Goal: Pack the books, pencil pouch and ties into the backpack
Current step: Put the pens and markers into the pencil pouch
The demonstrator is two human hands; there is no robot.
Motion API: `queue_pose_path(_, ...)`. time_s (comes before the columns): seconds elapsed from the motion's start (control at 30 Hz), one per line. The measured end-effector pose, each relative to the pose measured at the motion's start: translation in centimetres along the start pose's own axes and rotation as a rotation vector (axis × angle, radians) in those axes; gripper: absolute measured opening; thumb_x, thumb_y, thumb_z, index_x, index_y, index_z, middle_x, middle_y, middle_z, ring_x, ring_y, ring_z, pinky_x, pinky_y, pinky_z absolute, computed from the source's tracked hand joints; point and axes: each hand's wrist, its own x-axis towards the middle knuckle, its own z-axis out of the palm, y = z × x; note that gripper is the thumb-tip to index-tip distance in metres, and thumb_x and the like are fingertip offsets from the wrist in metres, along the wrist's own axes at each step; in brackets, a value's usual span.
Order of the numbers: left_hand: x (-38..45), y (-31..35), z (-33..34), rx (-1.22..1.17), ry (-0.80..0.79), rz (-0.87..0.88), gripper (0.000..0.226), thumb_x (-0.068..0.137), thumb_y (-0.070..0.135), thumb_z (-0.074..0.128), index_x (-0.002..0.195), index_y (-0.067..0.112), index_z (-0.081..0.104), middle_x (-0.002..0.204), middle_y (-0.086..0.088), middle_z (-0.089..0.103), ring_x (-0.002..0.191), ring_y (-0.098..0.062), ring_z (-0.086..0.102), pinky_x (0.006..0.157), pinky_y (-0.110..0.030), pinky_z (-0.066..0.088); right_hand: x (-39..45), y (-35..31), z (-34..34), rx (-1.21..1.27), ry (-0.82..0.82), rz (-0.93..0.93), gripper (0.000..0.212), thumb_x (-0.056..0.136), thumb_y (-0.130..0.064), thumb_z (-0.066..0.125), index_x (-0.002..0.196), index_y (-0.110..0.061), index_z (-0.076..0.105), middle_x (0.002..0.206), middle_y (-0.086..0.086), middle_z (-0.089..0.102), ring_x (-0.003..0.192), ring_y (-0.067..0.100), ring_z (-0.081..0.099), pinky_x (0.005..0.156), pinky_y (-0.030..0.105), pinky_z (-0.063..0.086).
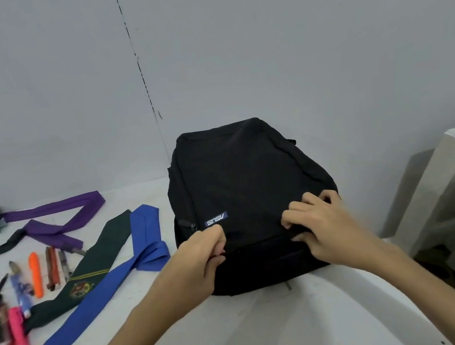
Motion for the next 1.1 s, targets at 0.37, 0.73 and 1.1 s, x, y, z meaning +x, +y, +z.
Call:
queue_pose_path(0.37,-2.9,-1.4,0.1,0.166,0.076,-0.069,0.045,0.086,0.003,0.046,0.074,0.036,0.019,0.066,0.014,0.030,0.061,-0.004,0.033,0.053,-0.025,0.030,4.7,-7.9,2.7,0.006,-0.083,-0.310,0.022,0.064,-0.030,0.075,0.075,-0.025,0.056,0.061,-0.011,0.052,0.055,0.010,0.052,0.054,0.023,0.039)
queue_pose_path(0.73,-2.7,-5.2,-2.2,0.129,0.283,-0.231,0.049,0.085,-0.001,0.050,0.073,0.037,0.021,0.070,0.000,0.041,0.066,-0.019,0.040,0.056,-0.038,0.038,8.7,-9.6,1.0,0.000,-0.044,-0.186,0.046,0.073,-0.068,0.049,0.068,-0.023,0.046,0.057,-0.013,0.047,0.054,0.011,0.047,0.062,0.029,0.037)
queue_pose_path(1.1,4.4,-11.1,-3.3,0.203,0.273,-0.400,0.025,0.088,-0.002,0.044,0.079,0.015,0.029,0.072,0.003,0.035,0.069,-0.019,0.033,0.054,-0.030,0.026,9.8,-10.7,0.5,0.040,-0.379,-0.275,0.031,0.095,-0.039,0.044,0.073,-0.018,0.041,0.066,-0.005,0.045,0.060,0.018,0.040,0.080,0.032,0.037)
